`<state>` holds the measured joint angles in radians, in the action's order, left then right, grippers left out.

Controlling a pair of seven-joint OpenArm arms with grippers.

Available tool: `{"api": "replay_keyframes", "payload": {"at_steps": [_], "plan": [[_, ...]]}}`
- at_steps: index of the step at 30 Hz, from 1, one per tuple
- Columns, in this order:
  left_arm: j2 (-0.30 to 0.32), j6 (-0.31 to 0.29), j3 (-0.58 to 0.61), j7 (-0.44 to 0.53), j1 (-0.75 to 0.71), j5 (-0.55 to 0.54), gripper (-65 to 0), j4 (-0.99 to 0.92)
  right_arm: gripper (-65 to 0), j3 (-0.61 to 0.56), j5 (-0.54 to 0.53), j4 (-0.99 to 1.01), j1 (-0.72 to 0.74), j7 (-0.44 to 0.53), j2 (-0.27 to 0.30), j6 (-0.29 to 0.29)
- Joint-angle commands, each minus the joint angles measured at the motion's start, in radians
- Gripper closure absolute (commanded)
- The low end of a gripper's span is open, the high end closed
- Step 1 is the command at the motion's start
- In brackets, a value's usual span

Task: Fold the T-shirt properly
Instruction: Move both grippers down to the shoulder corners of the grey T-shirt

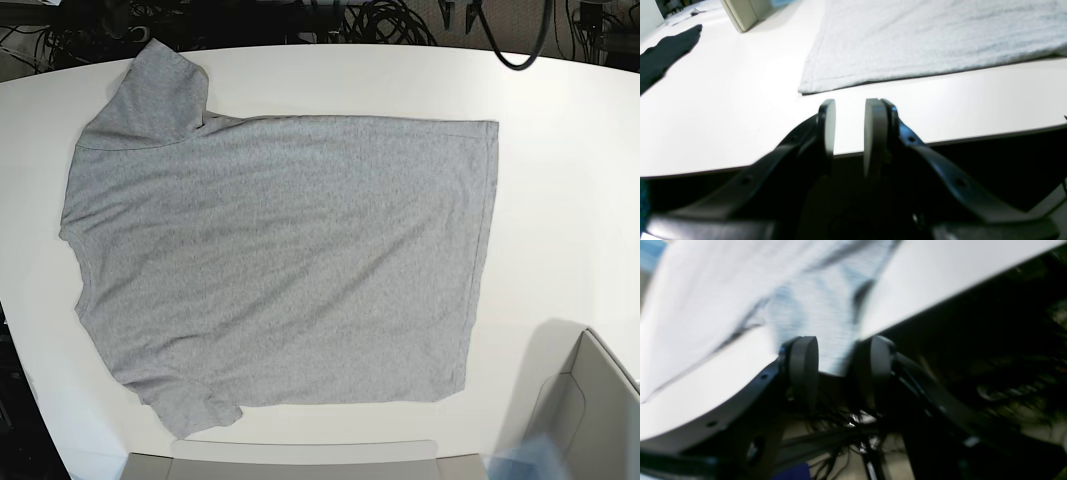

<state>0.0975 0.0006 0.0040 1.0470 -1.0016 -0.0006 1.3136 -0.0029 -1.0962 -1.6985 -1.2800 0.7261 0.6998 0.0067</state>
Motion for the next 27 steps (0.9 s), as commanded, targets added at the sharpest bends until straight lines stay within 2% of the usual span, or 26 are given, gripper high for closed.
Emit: {"api": "replay_keyframes", "payload": {"at_steps": [1,4,6,10,20,27], "plan": [[0.000,0.002,-0.003,0.026,-0.021,0.000,-16.3,0.010,-26.3,0.004,-0.029,-0.008,0.018,-0.001,0.011,0.008],[0.000,0.002,-0.003,0.011,-0.020,0.000,-16.3,0.010,-26.2,0.005,-0.092,0.002,0.076,-0.058,0.033,0.008],[0.000,0.002,-0.003,-0.003,-0.018,0.000,-16.3,0.010,-26.2,0.004,-0.095,0.007,0.105,-0.084,0.050,0.008],[0.000,0.002,-0.003,-0.011,-0.015,0.000,-16.3,0.010,-26.2,0.004,-0.095,0.011,0.198,-0.188,0.042,0.008],[0.000,0.003,-0.003,-0.011,-0.015,0.000,-16.3,0.010,-26.1,0.005,-0.097,0.119,0.385,-0.400,-0.061,0.005],[0.001,0.008,-0.005,-0.012,-0.013,-0.006,-16.3,0.040,-26.1,-0.004,-0.095,0.140,0.437,-0.489,-0.091,0.008]]}}
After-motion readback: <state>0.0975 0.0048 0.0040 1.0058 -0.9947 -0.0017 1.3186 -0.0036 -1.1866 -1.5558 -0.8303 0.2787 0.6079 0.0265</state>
